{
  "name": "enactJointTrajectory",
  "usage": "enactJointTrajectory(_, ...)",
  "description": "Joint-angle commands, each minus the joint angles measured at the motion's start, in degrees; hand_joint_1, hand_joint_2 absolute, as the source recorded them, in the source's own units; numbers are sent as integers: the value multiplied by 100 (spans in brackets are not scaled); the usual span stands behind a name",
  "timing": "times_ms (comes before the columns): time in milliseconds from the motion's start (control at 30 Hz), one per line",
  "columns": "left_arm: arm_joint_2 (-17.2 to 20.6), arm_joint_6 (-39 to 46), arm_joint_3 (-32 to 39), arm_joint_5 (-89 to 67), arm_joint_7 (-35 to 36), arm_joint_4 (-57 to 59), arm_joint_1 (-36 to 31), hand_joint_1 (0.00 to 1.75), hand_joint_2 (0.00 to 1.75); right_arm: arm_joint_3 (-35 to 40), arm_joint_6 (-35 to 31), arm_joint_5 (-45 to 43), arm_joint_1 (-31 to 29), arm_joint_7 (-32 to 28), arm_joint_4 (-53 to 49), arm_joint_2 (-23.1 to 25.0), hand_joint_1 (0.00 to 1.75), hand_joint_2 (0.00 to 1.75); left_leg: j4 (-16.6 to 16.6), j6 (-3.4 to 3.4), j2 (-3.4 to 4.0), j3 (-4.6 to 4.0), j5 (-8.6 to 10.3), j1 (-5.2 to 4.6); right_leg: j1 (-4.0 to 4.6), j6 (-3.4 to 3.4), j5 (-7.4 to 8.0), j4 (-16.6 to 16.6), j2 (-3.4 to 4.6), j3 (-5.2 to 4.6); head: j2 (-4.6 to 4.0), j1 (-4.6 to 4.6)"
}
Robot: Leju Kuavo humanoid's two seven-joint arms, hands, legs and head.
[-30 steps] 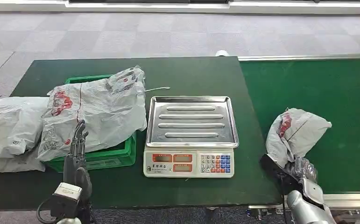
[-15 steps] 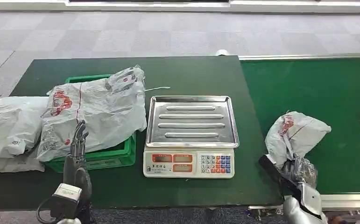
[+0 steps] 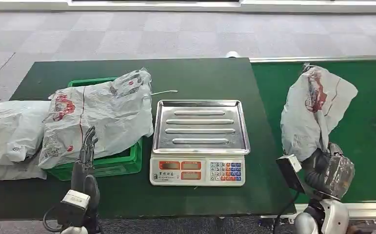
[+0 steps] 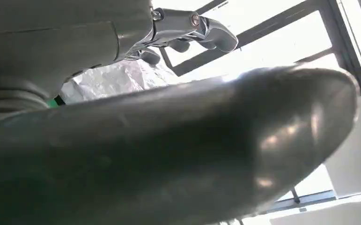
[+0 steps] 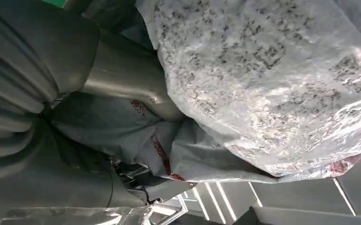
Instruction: Moved the parcel from conveyor to table for the left to box.
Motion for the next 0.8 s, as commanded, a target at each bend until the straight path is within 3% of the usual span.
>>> enactJointTrajectory(33, 57, -22, -13, 11, 25, 315, -166, 0, 0, -57, -5, -20, 19, 11, -239, 156, 175, 175, -8, -2, -4, 7, 3, 0, 0, -5, 1, -5, -3, 7, 0, 0)
enactJointTrajectory(333, 57, -22, -13, 11, 25, 315, -166, 0, 0, -57, -5, -20, 19, 11, -239, 156, 175, 175, -8, -2, -2, 9, 2, 4, 5, -5, 3, -9, 1, 8, 0, 0)
enactJointTrajectory(367, 63, -36, -25, 12, 17, 314, -172, 0, 0, -41, -284, -179, 0, -193, -240, 183, 175, 175, -8, -1, -2, 8, 2, 0, 1, -4, 1, -5, 1, 6, 0, 0)
enactJointTrajectory(400, 48, -73, -81, 3, 13, 400, -240, 0, 0, 105, -697, -217, 95, -457, -522, 333, 175, 175, -4, -1, -1, 4, 1, 2, 3, -3, 1, -3, 1, 3, -2, 0)
enactJointTrajectory(467, 41, -70, -175, -6, 9, 494, -322, 0, 0, 379, -697, 226, 303, -739, -1330, 730, 175, 175, -6, -2, -2, 2, 3, -1, -1, -5, 0, 0, 0, -2, 0, 0)
enactJointTrajectory(533, 44, -53, -269, -23, 9, 578, -367, 0, 0, 848, -697, 781, 583, -667, -2073, 1059, 175, 175, -3, -5, -4, -4, 2, -3, -2, -9, -3, 7, -3, -9, 0, 0)
enactJointTrajectory(600, 36, -135, -373, -39, 27, 814, -558, 0, 0, 1279, -697, 1426, 979, -177, -2683, 1095, 175, 175, -5, -8, 1, 2, -2, 2, 3, -12, -5, 7, 3, -4, 0, 0)
enactJointTrajectory(733, -43, -240, -395, -74, 35, 1111, -863, 0, 0, 1585, -697, 1781, 1432, 131, -3166, 891, 175, 175, -5, -6, -35, 1, 4, 2, 5, -15, -15, 5, -35, 0, 0, -2)
enactJointTrajectory(800, -35, -242, -427, -74, 36, 1129, -916, 0, 0, 1749, -697, 1903, 1350, 272, -3277, 800, 175, 175, -6, -3, -38, 0, 3, 3, 4, -14, -15, 2, -44, 4, -2, 0)
